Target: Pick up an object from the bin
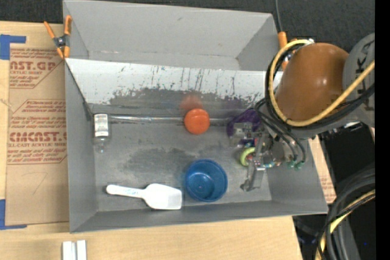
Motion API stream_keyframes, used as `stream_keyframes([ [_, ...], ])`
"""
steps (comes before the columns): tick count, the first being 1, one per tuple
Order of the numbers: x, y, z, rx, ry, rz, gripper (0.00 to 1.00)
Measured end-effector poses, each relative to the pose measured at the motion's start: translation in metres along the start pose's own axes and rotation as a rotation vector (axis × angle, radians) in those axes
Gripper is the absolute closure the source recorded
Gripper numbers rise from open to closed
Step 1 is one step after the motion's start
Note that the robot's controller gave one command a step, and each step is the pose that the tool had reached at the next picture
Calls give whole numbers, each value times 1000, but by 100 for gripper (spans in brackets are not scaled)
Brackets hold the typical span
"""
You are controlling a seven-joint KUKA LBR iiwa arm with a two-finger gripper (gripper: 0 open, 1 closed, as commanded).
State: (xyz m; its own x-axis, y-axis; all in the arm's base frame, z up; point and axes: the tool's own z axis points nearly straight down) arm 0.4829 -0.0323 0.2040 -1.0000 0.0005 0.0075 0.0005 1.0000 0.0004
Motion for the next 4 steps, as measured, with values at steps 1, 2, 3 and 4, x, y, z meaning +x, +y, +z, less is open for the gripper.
stream_keyframes([
  [1, -2, 0, -4, 1, -8, -1, 0],
  [2, 0, 50, 100, 1, -6, -168, 0],
  [3, 0, 46, 69, 1, -7, -201, 0],
  [4, 1, 46, 103, -1, -5, -181, 0],
])
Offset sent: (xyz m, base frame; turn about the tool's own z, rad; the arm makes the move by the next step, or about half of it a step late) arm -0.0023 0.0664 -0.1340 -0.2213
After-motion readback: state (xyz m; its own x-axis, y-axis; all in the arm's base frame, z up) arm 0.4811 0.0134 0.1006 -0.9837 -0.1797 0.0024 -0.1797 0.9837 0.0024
